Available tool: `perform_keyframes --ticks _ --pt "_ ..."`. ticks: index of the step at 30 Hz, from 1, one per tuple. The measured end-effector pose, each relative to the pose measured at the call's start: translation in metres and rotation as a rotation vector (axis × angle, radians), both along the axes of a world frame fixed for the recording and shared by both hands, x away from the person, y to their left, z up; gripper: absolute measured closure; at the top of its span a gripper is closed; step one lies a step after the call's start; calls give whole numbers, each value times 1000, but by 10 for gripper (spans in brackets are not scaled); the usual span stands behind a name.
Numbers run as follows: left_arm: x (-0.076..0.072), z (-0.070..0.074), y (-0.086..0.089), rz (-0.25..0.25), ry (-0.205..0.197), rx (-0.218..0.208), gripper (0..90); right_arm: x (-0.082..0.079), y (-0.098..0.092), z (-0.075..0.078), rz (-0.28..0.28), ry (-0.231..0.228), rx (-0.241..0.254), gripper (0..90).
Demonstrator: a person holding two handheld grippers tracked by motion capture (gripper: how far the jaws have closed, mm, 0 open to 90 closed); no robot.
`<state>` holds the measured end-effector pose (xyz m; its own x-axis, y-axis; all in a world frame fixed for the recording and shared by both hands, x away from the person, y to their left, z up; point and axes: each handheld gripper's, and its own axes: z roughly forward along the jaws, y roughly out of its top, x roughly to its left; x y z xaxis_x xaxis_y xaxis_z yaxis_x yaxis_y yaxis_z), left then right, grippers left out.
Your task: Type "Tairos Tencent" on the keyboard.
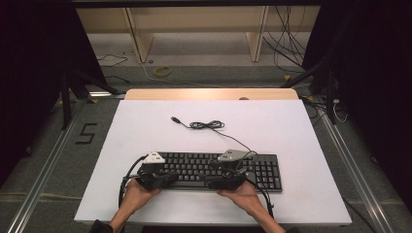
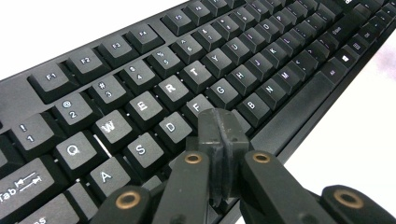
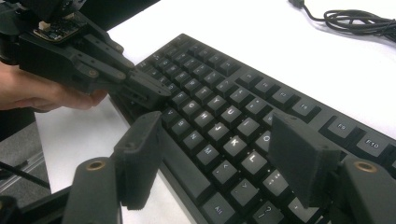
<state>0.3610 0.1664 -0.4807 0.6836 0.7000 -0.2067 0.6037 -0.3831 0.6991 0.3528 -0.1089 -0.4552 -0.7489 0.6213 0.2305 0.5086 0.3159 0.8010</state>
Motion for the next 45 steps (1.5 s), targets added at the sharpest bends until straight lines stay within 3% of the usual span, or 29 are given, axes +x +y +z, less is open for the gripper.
perform_keyframes --ticks 4,7,9,18,23,28,33,45 --pt "-1 1 -1 0 -4 1 892 0 -1 0 2 -6 2 361" --pt "-1 2 -1 -18 -9 3 803 0 -1 -1 3 -5 4 361" --pt "-1 3 -1 -15 -15 -1 803 0 -1 -1 3 -4 4 359" --pt "-2 13 7 6 -43 -93 681 0 -2 -1 3 -4 8 359" --pt "1 19 13 59 -54 -134 548 0 -2 -1 7 -3 7 358" --pt "5 20 18 108 -57 -127 424 0 -2 -2 12 -4 11 358" --pt "9 22 22 142 -67 -128 364 0 -1 -3 10 1 13 358" --pt "20 22 27 185 -79 -103 329 -1 0 -3 20 2 16 358"
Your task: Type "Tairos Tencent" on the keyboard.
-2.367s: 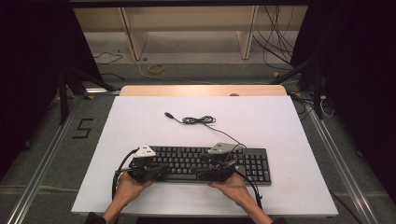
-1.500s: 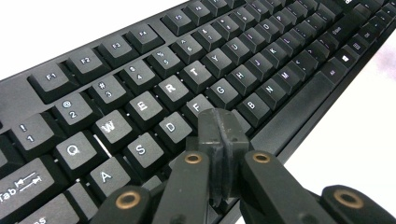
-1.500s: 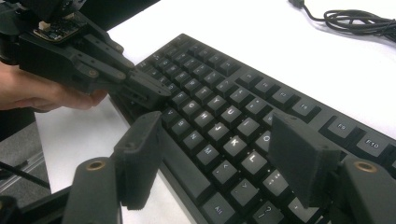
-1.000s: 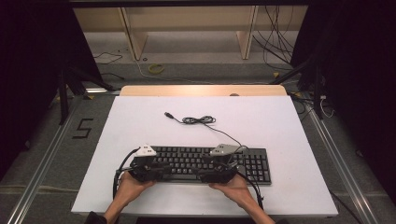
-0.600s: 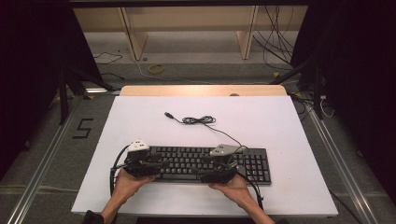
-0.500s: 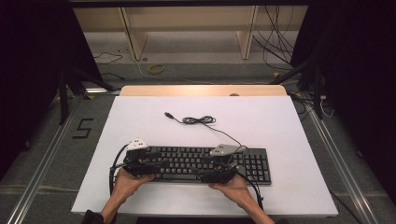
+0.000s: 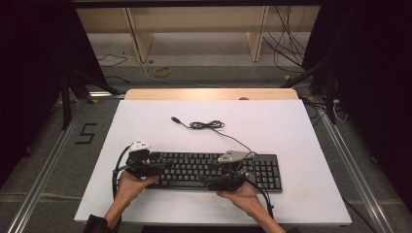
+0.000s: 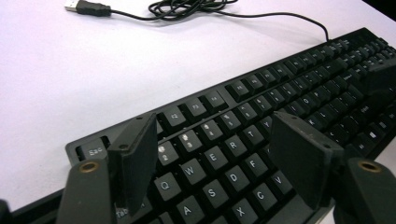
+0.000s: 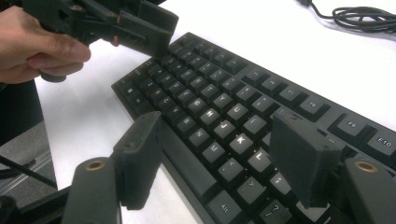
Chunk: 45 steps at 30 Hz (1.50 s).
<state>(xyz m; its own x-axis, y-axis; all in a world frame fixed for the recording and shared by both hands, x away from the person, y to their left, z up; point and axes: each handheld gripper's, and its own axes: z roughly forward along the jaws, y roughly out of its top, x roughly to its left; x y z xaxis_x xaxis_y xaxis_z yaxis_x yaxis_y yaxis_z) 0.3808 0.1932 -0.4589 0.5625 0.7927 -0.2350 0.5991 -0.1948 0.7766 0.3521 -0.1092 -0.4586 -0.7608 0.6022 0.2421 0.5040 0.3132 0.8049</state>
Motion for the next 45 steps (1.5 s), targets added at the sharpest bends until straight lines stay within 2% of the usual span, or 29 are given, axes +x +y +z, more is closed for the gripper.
perform_keyframes --ticks 6,9,13,20,25,37,39,42,45 --pt "5 0 1 5 3 10 361 -1 0 0 3 -2 4 358" --pt "8 -1 1 1 10 12 407 -1 1 0 5 -3 4 358" --pt "9 -3 0 -14 21 26 541 -1 1 0 5 -2 6 358" --pt "10 -6 -8 -78 25 71 771 -1 2 0 9 -4 2 358" --pt "9 -10 -16 -113 35 113 884 -2 2 0 9 -2 0 358" --pt "12 -15 -21 -120 60 140 894 -2 2 0 10 -1 -1 358" --pt "12 -16 -22 -122 68 161 895 -2 2 0 10 -1 -1 358" --pt "11 -17 -23 -123 70 154 896 -2 2 0 9 -1 -2 358" --pt "10 -17 -24 -122 57 166 896 -2 2 0 9 -3 0 358"
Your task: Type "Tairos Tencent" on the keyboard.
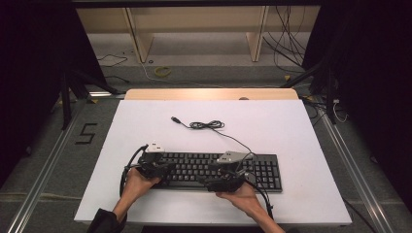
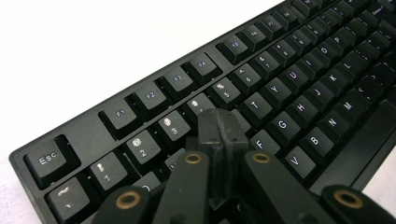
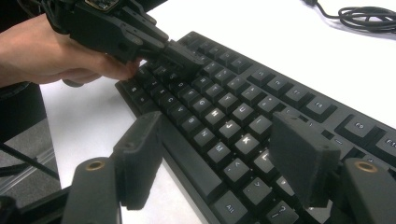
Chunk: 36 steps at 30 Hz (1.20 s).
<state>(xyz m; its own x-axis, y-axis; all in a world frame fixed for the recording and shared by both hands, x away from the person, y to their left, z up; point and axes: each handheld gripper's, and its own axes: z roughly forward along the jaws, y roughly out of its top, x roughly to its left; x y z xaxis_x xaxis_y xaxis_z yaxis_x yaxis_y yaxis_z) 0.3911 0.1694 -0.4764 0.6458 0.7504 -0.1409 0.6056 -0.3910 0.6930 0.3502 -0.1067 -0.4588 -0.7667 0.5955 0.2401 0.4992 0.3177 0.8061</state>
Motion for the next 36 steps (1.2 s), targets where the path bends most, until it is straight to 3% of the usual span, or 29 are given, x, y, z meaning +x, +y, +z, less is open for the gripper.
perform_keyframes --ticks 6,13,20,32,36 --pt "-1 2 0 16 -4 -10 893 -1 1 1 3 0 -2 358" --pt "-3 11 6 42 -21 -67 814 0 -1 0 0 -3 1 358" --pt "-6 16 10 29 -6 -151 621 0 1 1 2 -7 2 360" --pt "-15 20 14 33 -39 -234 411 -1 4 1 12 -6 -6 409" --pt "-17 21 15 50 -43 -240 340 -1 7 0 16 -8 -16 445"
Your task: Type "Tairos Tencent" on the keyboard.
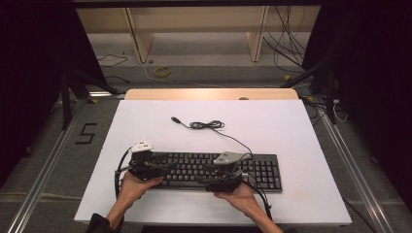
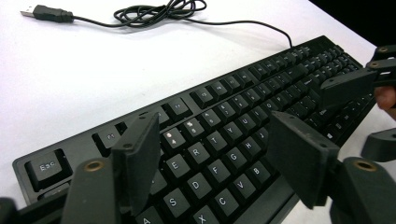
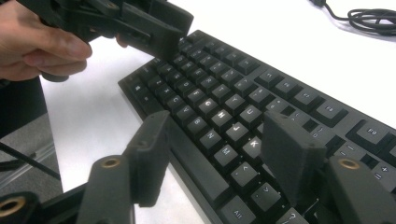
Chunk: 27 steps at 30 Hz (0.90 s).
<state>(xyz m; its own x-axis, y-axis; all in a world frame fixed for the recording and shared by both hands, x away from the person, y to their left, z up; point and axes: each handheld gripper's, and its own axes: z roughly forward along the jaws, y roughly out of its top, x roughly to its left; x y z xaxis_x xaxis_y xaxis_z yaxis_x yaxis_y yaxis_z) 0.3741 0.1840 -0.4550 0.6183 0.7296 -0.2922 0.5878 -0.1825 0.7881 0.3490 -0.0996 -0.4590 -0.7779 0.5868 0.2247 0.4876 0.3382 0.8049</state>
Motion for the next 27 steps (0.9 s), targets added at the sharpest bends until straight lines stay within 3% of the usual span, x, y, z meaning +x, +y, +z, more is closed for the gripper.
perform_keyframes --ticks 19,27 --pt "-19 2 3 -24 -51 -55 309 3 15 -9 3 22 -58 815" --pt "-24 1 8 -22 -62 -62 309 8 27 -14 13 26 -82 900"
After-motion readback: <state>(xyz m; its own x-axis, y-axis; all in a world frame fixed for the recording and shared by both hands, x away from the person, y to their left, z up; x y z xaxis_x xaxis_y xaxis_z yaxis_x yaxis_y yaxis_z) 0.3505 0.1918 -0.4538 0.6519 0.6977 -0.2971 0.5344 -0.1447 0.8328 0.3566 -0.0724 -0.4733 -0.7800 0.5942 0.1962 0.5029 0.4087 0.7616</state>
